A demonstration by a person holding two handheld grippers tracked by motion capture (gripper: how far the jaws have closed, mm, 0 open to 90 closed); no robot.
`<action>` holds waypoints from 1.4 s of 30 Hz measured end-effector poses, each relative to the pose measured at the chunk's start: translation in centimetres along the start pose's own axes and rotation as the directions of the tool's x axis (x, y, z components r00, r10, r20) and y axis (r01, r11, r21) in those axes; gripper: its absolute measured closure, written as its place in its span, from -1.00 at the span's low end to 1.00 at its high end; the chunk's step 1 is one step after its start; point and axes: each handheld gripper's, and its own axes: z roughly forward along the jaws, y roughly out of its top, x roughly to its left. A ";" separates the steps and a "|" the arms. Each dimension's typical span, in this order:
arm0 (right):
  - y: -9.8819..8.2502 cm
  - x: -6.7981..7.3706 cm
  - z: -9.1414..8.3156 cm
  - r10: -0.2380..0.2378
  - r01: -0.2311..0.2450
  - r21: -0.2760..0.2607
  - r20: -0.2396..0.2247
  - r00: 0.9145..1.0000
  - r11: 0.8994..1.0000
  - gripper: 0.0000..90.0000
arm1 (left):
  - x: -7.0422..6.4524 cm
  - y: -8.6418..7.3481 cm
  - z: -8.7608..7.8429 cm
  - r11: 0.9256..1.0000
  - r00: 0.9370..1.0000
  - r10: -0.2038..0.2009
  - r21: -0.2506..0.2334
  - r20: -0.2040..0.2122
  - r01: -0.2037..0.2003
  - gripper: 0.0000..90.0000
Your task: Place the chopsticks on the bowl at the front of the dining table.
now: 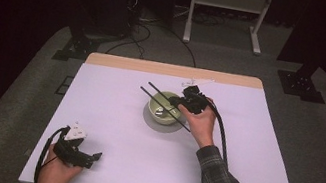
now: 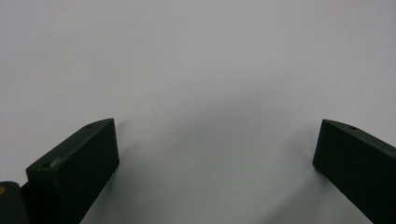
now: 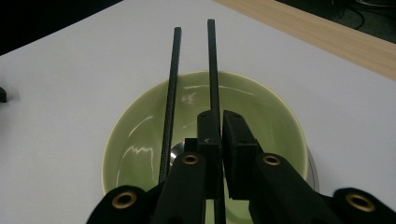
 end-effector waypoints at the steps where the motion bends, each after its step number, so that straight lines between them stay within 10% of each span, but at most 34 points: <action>1: 0.0 0.0 0.1 -0.001 0.001 0.002 -0.001 1.000 1.000 0.90 | 0.0 0.0 0.0 1.000 1.000 0.000 0.000 0.000 0.000 -1.00; 30: 0.0 0.4 0.8 -0.016 0.016 0.001 0.001 1.000 1.000 0.76 | 0.0 0.0 0.0 1.000 1.000 0.001 0.000 0.000 -0.001 -1.00; 42: 0.4 0.5 -1.6 -0.032 0.032 -0.034 0.013 0.999 0.999 0.84 | 0.0 0.0 0.0 1.000 1.000 0.001 0.000 0.000 -0.001 -1.00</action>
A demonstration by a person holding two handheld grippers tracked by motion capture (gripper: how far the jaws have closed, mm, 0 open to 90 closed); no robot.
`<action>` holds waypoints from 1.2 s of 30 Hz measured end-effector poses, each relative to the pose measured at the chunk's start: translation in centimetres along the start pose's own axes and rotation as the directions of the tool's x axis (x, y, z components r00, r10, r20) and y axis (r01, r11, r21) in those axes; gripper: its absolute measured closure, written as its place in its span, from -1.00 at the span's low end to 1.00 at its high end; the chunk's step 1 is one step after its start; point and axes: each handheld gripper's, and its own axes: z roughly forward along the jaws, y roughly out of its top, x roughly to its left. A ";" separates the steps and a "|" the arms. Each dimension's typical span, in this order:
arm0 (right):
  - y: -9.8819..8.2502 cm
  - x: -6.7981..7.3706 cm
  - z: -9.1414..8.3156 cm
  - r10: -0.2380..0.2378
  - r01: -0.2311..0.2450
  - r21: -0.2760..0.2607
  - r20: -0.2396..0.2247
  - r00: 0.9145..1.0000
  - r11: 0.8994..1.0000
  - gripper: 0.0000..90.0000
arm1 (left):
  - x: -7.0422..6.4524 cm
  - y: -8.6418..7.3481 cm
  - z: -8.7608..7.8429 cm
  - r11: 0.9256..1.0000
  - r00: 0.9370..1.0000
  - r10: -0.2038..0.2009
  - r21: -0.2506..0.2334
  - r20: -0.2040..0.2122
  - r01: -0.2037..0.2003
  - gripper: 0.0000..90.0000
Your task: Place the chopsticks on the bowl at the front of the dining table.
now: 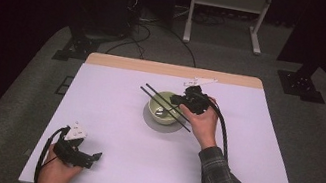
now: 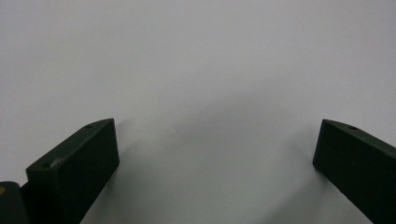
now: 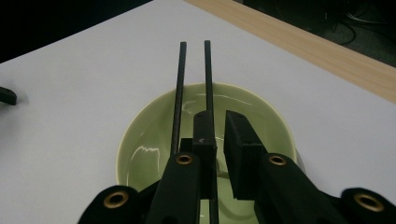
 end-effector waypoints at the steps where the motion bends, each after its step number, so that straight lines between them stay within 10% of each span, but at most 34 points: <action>1: 0.0 0.0 -0.3 -0.003 0.003 -0.004 -0.002 1.000 1.000 0.88 | 0.0 0.0 0.0 1.000 1.000 0.000 0.000 0.000 0.000 -1.00; 36: -6.6 -2.5 -9.4 0.039 -0.037 -0.019 0.094 0.995 0.999 1.00 | 0.0 0.0 0.0 1.000 1.000 0.000 0.003 -0.002 0.000 -1.00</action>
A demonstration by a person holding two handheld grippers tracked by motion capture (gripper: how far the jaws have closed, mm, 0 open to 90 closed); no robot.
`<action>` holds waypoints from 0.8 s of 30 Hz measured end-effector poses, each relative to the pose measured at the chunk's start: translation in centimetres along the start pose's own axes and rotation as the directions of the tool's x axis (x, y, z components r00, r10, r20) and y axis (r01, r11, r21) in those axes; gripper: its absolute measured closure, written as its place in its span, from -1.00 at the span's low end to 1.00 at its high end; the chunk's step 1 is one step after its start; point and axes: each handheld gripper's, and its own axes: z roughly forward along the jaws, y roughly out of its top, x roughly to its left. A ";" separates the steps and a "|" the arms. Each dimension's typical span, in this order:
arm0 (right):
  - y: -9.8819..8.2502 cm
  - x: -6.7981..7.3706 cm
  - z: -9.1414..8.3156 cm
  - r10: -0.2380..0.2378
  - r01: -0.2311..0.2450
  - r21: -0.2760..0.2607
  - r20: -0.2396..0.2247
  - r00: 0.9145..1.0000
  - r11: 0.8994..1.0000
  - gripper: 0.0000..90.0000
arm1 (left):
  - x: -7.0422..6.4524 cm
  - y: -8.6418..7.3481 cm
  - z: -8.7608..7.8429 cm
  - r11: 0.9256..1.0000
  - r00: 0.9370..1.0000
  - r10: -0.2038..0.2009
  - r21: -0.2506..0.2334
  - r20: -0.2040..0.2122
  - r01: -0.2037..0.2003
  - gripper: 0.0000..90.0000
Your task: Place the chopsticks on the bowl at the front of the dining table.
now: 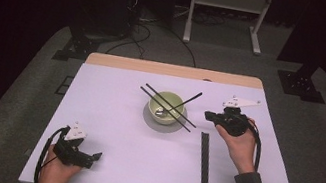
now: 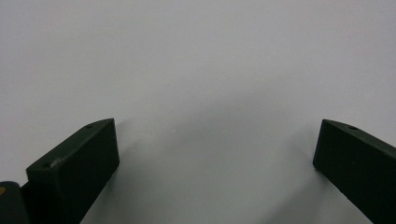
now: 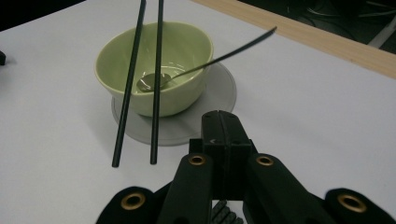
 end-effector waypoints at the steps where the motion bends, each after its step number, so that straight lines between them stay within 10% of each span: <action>1: -0.2 -0.1 0.0 0.005 -0.005 0.000 0.000 1.000 1.000 1.00 | 0.0 0.0 0.0 1.000 1.000 0.000 0.000 0.000 0.000 -1.00; 24: -1.9 0.7 1.3 0.013 -0.010 0.049 -0.075 0.997 0.999 1.00 | 0.0 0.0 0.0 1.000 1.000 -0.001 0.000 0.001 0.001 -1.00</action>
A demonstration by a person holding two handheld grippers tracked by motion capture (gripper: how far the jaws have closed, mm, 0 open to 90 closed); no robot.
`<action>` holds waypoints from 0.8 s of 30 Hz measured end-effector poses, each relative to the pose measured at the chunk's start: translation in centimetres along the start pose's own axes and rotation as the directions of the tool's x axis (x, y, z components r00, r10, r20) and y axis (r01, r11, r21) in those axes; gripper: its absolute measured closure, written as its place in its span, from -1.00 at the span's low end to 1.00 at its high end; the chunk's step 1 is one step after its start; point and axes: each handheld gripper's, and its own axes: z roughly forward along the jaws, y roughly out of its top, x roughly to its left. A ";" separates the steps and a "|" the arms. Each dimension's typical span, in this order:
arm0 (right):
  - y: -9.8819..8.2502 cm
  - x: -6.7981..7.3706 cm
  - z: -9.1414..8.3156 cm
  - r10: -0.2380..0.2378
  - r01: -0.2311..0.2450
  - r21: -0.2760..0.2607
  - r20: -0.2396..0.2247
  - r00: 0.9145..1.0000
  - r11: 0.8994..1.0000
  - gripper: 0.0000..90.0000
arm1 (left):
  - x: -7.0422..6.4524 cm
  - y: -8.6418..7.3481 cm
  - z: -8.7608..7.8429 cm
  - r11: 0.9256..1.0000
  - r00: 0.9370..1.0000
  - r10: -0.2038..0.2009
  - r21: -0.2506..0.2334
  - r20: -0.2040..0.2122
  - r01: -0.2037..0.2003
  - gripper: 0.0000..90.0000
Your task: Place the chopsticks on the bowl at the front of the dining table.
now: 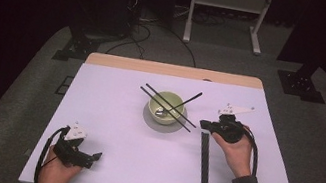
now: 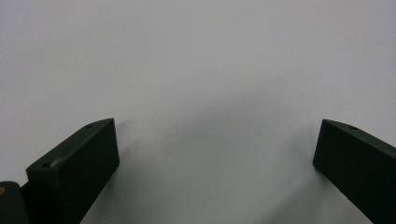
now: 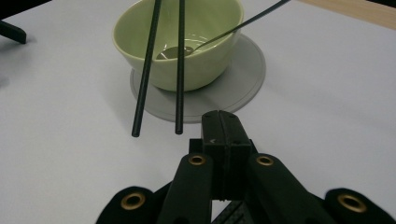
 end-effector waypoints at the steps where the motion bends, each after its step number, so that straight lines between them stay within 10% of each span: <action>1: 0.0 0.0 0.1 -0.003 0.003 0.002 -0.003 1.000 1.000 1.00 | 0.0 0.0 0.0 1.000 1.000 0.000 0.000 0.000 0.000 -1.00; 24: 0.5 2.1 1.1 -0.070 0.072 0.035 -0.059 0.996 0.997 1.00 | 0.0 0.0 0.0 1.000 1.000 0.000 0.001 0.001 0.000 -1.00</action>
